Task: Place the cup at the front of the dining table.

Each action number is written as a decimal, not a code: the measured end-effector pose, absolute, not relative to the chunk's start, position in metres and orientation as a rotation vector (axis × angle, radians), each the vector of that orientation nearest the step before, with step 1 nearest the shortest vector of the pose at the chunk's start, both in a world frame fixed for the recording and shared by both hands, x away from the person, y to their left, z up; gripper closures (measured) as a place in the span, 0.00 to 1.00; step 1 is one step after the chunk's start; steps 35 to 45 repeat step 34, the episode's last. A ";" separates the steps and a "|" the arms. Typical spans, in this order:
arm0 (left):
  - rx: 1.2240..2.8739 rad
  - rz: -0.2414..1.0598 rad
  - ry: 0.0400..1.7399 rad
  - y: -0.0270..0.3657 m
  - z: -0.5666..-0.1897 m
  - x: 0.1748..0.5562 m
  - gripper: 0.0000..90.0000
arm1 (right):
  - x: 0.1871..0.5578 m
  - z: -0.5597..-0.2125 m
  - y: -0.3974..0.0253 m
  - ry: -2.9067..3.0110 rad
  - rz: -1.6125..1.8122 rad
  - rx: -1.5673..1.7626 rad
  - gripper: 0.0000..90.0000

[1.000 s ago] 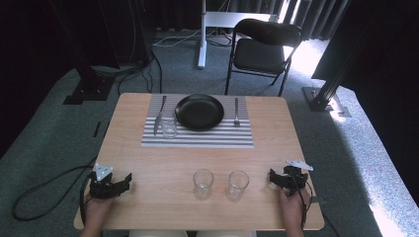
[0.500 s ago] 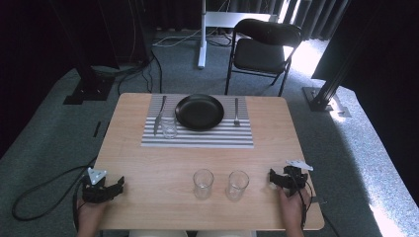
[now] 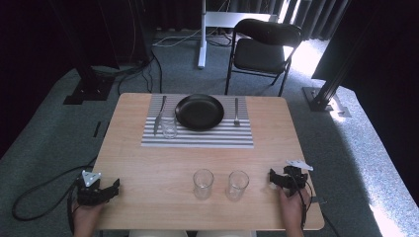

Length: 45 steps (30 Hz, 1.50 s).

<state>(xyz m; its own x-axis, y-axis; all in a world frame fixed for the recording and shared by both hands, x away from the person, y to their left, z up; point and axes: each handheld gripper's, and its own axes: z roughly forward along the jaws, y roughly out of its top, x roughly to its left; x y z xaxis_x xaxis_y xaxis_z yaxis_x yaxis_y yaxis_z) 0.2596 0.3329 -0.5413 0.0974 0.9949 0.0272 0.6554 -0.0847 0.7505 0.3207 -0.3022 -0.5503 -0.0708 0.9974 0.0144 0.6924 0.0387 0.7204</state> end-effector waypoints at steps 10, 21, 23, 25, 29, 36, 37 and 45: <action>1.816 0.772 1.626 0.334 -0.544 0.254 0.21 | 0.321 -0.550 -0.302 1.817 0.787 1.703 0.14; 1.831 0.783 1.646 0.329 -0.543 0.253 0.21 | 0.321 -0.550 -0.302 1.817 0.787 1.702 0.14; 1.819 0.793 1.649 0.330 -0.541 0.252 0.21 | 0.321 -0.550 -0.302 1.817 0.787 1.702 0.14; 1.815 0.806 1.652 0.331 -0.540 0.252 0.21 | 0.321 -0.550 -0.302 1.816 0.787 1.703 0.14; 1.796 0.829 1.685 0.331 -0.539 0.251 0.21 | 0.321 -0.550 -0.302 1.817 0.787 1.703 0.14; 1.780 0.840 1.709 0.331 -0.538 0.250 0.21 | 0.321 -0.550 -0.302 1.817 0.787 1.704 0.14; 1.780 0.840 1.709 0.331 -0.538 0.250 0.21 | 0.321 -0.550 -0.302 1.817 0.787 1.704 0.14; 1.780 0.840 1.709 0.331 -0.538 0.250 0.21 | 0.321 -0.550 -0.302 1.817 0.787 1.704 0.14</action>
